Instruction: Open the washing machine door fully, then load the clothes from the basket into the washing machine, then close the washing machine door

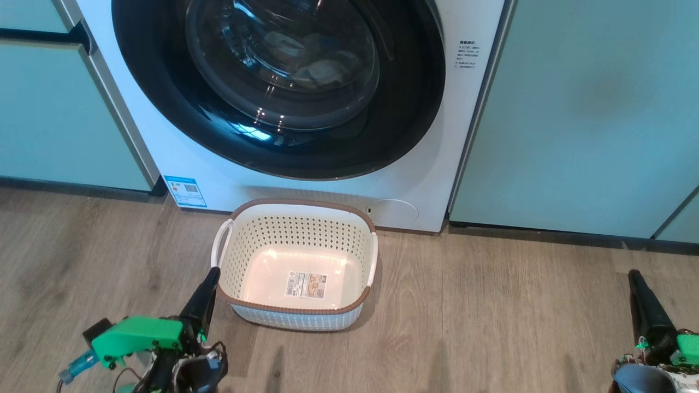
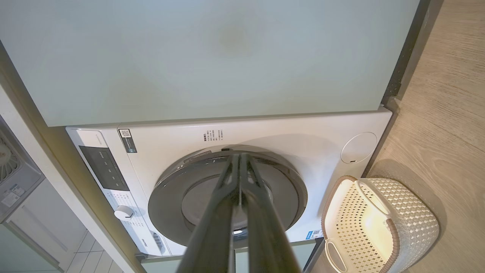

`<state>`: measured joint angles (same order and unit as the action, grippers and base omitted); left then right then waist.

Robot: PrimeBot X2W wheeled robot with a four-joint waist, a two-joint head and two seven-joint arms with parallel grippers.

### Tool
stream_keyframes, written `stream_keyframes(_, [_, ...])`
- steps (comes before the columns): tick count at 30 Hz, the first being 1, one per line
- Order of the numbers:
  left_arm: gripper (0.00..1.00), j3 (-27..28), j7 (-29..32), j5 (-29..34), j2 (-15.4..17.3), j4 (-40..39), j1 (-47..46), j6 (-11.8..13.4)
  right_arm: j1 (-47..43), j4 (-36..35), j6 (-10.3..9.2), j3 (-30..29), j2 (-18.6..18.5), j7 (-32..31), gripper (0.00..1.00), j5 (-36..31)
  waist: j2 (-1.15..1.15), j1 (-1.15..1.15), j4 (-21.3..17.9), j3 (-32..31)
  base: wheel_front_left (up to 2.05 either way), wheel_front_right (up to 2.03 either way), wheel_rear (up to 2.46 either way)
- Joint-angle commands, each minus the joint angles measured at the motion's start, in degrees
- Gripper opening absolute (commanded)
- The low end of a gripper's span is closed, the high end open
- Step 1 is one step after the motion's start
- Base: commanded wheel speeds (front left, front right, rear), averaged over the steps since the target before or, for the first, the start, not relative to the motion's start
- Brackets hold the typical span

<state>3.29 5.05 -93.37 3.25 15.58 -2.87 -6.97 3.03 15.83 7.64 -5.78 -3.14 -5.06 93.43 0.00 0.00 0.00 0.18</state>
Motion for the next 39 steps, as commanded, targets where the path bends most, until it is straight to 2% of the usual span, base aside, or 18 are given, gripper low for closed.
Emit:
stream_keyframes(1, [0.00,1.9,0.4,0.1,0.6,-1.6,-3.2,-0.5,3.0,-1.9,-0.15,0.7,-0.8,-0.2,0.00,0.0,0.00,0.00,0.0,0.0,0.00,0.00,0.00])
stream_keyframes(39, [0.00,2.4,0.8,0.5,0.2,-1.6,-3.2,-0.5,3.1,-1.8,-0.15,0.1,-0.4,-0.7,0.00,-0.5,0.00,0.00,0.0,0.0,0.00,0.00,0.00])
